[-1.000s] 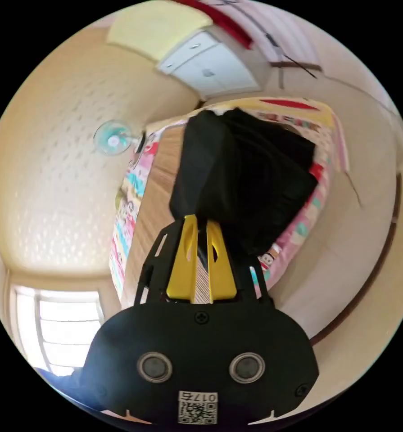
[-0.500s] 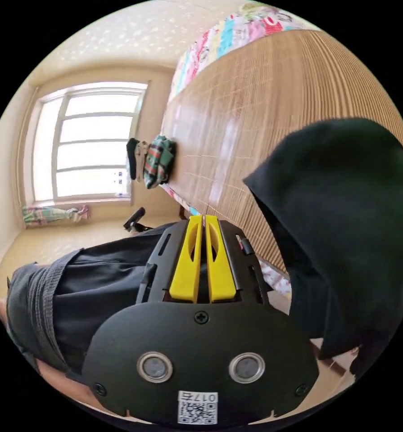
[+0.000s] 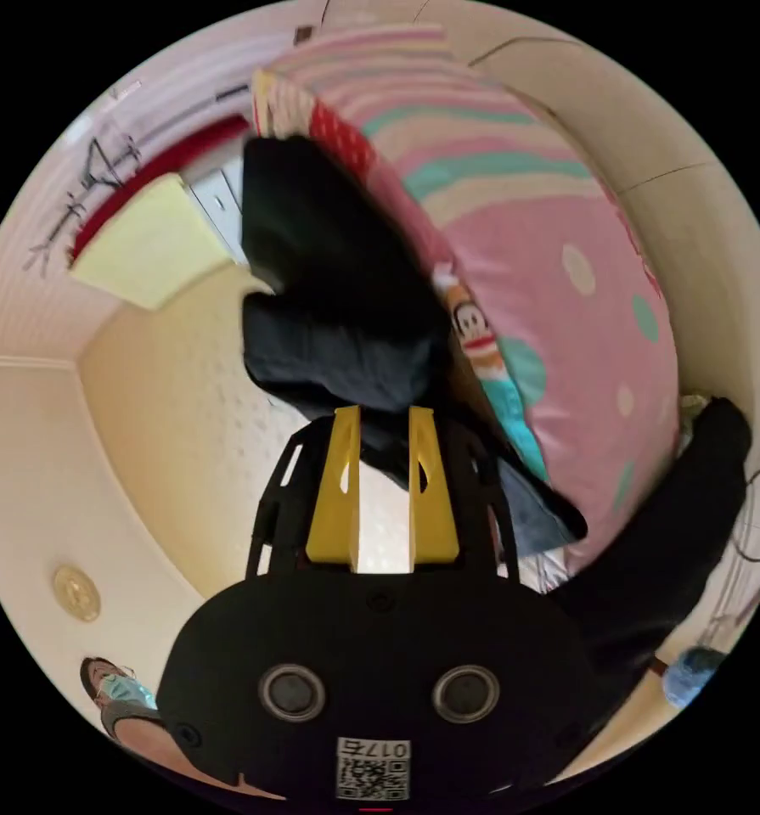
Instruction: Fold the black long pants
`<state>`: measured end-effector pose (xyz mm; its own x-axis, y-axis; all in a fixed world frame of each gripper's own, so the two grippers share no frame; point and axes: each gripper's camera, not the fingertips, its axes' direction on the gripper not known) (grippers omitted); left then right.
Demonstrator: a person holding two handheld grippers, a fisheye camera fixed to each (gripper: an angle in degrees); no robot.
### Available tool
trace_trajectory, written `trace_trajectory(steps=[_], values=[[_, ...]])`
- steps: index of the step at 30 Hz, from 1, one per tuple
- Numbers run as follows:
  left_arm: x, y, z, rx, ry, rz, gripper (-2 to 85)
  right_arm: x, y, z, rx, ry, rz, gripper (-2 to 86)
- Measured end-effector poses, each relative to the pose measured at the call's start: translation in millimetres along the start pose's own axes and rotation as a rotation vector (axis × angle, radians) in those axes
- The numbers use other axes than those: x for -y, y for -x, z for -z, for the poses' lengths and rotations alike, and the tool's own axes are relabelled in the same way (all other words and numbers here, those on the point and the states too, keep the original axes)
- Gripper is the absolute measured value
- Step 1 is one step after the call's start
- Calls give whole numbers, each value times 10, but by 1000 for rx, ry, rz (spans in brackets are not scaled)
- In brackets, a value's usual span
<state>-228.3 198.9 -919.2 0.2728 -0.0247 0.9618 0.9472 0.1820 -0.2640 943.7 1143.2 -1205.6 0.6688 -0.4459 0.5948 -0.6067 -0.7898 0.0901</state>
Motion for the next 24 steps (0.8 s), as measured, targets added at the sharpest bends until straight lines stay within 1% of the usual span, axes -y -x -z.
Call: trace_trajectory(steps=[1,2,4,5,7,8,10,11,12,13,14,15,16,17,18,19,20,21,23,24], values=[[-4,28,-23,-10,-4,-2,7,13,-7,121,-16,-79,18,123],[-11,82,-78,-37,-8,-5,7,25,-6,144,-58,-89,17,131],[-30,150,-169,-78,-8,-17,8,42,-33,88,-245,-36,-12,146],[-55,182,-232,-97,-7,-35,9,33,-38,57,-263,-17,-4,145],[-113,202,-318,-100,-9,-84,11,-40,-50,-28,-207,25,58,130],[-173,194,-352,-95,-25,-142,14,-63,-59,-31,-182,21,65,124],[-290,177,-367,-56,-79,-216,20,-194,-107,87,-147,-69,48,97],[-361,166,-381,-37,-110,-255,24,-232,-113,123,-132,-81,58,88],[-416,142,-402,-36,-124,-307,25,-305,-131,187,-86,-87,76,72],[-441,117,-413,-25,-125,-337,23,-387,-141,240,1,-70,111,58],[-514,12,-430,61,-126,-417,18,-423,-139,249,59,-42,133,54],[-637,-136,-433,219,-169,-495,12,-494,-98,233,185,48,187,47],[-716,-212,-429,286,-205,-536,9,-580,14,190,278,147,243,42],[-885,-356,-423,354,-271,-638,7,-635,104,171,297,191,279,40],[-1036,-491,-423,346,-290,-759,7,-766,340,141,294,264,367,37],[-1109,-558,-421,329,-290,-819,8,-900,597,110,284,334,447,34],[-1263,-687,-403,293,-304,-921,13,-970,727,90,285,372,486,33],[-1433,-812,-368,263,-341,-1005,20,-1126,985,56,308,452,561,30],[-1706,-1006,-312,217,-400,-1113,54,-1437,1375,22,333,580,681,27],[-1912,-1143,-282,167,-421,-1194,80,-1715,1631,10,336,682,776,24]])
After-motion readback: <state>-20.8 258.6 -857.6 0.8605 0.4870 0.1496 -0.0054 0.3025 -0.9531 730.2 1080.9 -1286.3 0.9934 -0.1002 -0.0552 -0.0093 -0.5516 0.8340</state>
